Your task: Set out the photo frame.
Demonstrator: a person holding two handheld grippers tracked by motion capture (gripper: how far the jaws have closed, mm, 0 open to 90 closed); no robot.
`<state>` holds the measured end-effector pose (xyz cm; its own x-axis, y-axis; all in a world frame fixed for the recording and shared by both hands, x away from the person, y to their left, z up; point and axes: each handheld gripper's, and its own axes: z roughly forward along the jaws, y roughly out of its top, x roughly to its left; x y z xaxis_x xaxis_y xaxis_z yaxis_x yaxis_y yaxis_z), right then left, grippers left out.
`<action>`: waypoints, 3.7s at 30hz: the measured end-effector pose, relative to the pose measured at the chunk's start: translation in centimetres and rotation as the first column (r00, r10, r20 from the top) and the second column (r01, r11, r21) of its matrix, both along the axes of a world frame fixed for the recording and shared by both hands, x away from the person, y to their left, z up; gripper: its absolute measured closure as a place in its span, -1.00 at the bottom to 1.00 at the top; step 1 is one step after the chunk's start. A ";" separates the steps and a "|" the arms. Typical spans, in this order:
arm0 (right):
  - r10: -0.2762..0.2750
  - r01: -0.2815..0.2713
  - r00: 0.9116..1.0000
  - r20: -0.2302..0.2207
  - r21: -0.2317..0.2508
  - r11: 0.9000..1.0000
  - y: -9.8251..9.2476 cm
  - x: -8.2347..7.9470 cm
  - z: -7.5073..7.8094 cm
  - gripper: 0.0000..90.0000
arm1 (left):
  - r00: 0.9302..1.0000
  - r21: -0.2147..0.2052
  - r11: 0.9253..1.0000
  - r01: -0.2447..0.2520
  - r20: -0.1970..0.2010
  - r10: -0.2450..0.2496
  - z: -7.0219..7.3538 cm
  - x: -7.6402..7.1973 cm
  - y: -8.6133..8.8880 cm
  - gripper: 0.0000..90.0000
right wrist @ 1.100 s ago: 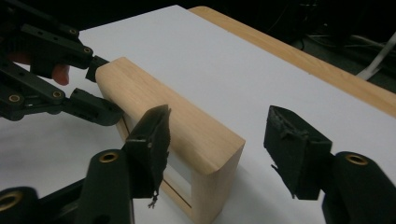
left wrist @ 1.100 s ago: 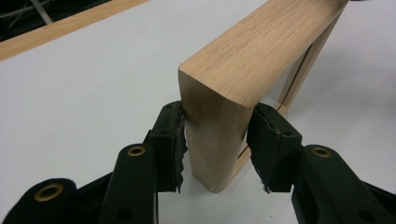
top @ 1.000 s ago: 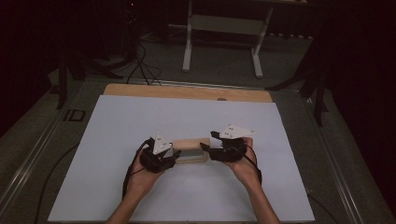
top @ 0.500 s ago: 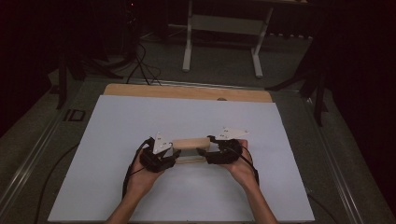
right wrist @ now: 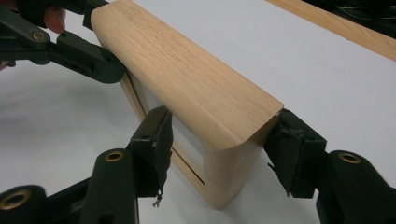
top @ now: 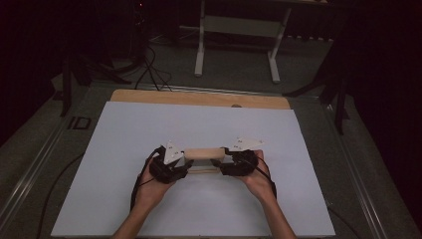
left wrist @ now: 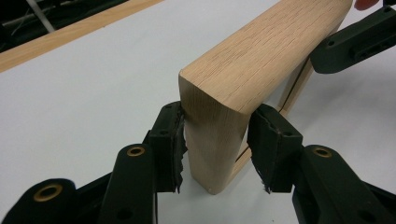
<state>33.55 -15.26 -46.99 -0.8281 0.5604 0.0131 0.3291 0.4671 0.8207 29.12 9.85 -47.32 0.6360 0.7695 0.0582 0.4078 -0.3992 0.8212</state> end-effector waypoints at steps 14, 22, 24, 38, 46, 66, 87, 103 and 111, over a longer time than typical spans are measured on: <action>-0.044 0.044 0.999 0.004 -0.008 0.999 0.4 0.4 0.1 0.02 | 1.000 -0.002 1.000 0.018 -0.005 -0.018 0.3 1.1 0.3 0.26; -0.068 0.068 0.998 -0.001 -0.007 0.998 0.6 0.8 0.2 0.19 | 0.999 -0.022 0.999 -0.033 0.002 0.033 0.7 2.3 1.4 0.52; -0.067 0.067 0.998 -0.011 0.012 0.998 0.7 0.9 0.2 0.20 | 1.000 -0.057 0.998 -0.018 -0.010 0.018 0.6 2.5 1.8 0.52; -0.050 0.050 0.999 0.017 -0.010 0.999 1.0 1.2 0.3 0.24 | 1.000 -0.071 0.997 -0.010 -0.020 0.009 0.3 3.2 2.0 0.37; -0.008 0.010 0.999 0.051 -0.048 0.999 1.5 1.6 0.9 0.24 | 1.000 -0.087 0.996 -0.008 -0.030 0.005 0.0 3.7 2.3 0.20; 0.029 -0.022 0.998 0.062 -0.111 0.994 0.9 2.0 0.4 0.20 | 0.989 -0.106 0.984 0.142 -0.016 -0.145 -0.3 5.4 1.8 -0.05; -0.043 0.044 0.999 0.008 -0.073 0.996 1.7 3.0 0.6 0.08 | 0.994 -0.011 0.994 0.105 -0.007 -0.105 0.3 5.0 2.0 0.21; -0.065 0.064 0.998 -0.027 -0.037 0.997 2.1 3.5 0.6 0.08 | 0.996 -0.030 0.996 0.078 -0.038 -0.079 0.5 5.5 2.5 0.20; -0.090 0.089 0.995 -0.038 -0.026 0.996 2.4 4.1 0.4 0.03 | 0.998 -0.059 0.998 0.037 -0.052 -0.040 0.4 6.0 2.4 0.20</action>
<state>37.67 -12.85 -46.56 -0.7740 0.6325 0.0298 0.4018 0.4543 0.7951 35.11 12.27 -46.96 0.6661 0.7455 -0.0206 0.4367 -0.3674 0.8212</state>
